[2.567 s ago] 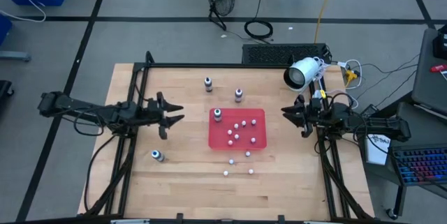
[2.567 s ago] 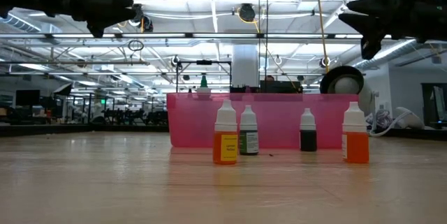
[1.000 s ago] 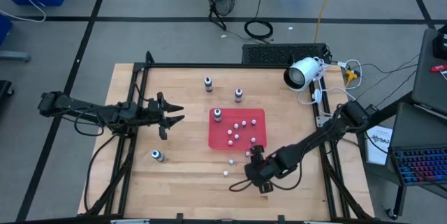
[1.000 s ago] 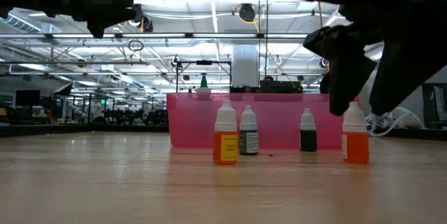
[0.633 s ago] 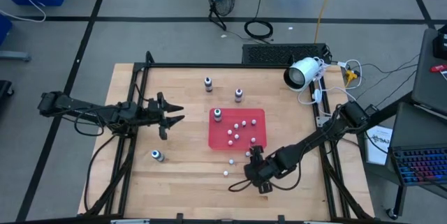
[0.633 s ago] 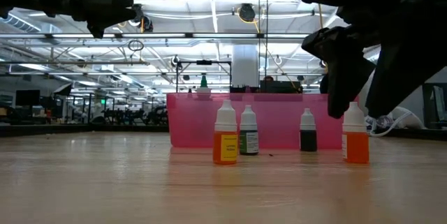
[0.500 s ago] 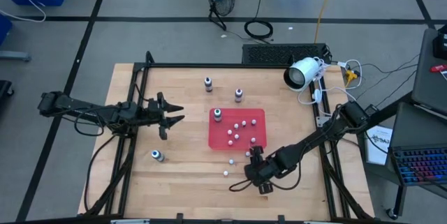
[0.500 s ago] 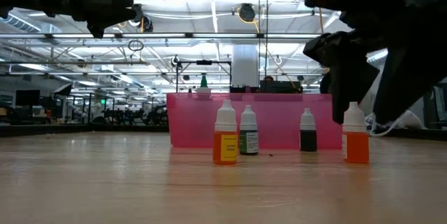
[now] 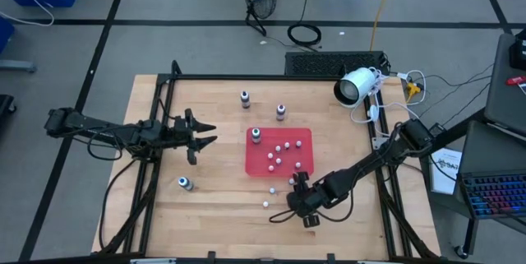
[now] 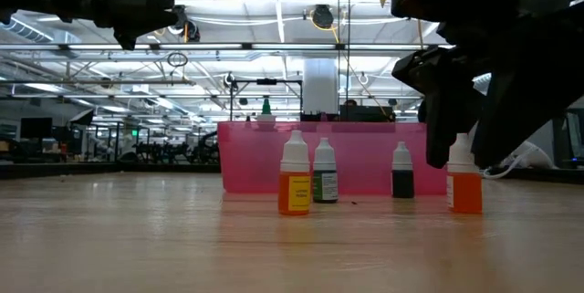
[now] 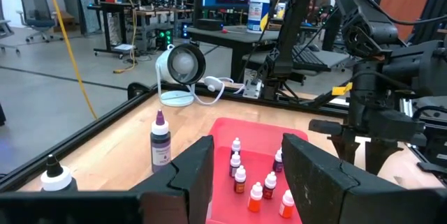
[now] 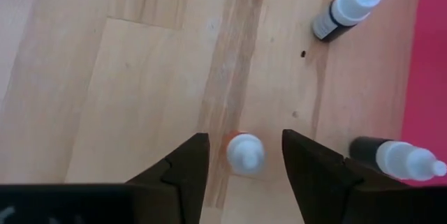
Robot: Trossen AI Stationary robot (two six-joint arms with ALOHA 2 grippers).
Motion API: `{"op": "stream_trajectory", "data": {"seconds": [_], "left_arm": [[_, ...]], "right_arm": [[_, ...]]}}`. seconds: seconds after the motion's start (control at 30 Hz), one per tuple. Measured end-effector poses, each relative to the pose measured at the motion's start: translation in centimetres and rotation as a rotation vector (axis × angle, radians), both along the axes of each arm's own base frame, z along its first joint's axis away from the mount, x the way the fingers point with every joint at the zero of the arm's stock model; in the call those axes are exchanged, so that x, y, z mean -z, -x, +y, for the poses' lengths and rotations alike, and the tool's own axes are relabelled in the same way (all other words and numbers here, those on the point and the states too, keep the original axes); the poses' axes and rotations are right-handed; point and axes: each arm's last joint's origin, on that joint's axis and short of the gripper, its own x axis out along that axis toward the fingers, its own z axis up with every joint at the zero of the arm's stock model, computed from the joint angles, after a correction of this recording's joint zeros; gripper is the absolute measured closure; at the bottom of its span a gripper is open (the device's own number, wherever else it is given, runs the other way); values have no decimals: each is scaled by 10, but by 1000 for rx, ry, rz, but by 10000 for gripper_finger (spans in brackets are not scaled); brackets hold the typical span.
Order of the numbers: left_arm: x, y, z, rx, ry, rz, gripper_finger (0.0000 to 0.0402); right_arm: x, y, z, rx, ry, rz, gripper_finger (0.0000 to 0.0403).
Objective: Pick & Place food coloring
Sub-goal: Put the small yellow food coloring bottle into the red bin
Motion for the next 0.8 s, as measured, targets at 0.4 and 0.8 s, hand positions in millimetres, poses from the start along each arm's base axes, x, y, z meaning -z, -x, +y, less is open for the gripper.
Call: {"op": "stream_trajectory", "data": {"seconds": [0.4,0.8], "left_arm": [[0,0,0,0,0,0,231],[0,0,0,0,0,0,231]], "right_arm": [[0,0,0,-1,1,-1,244],[0,-1,0,0,-2,-5,249]]}}
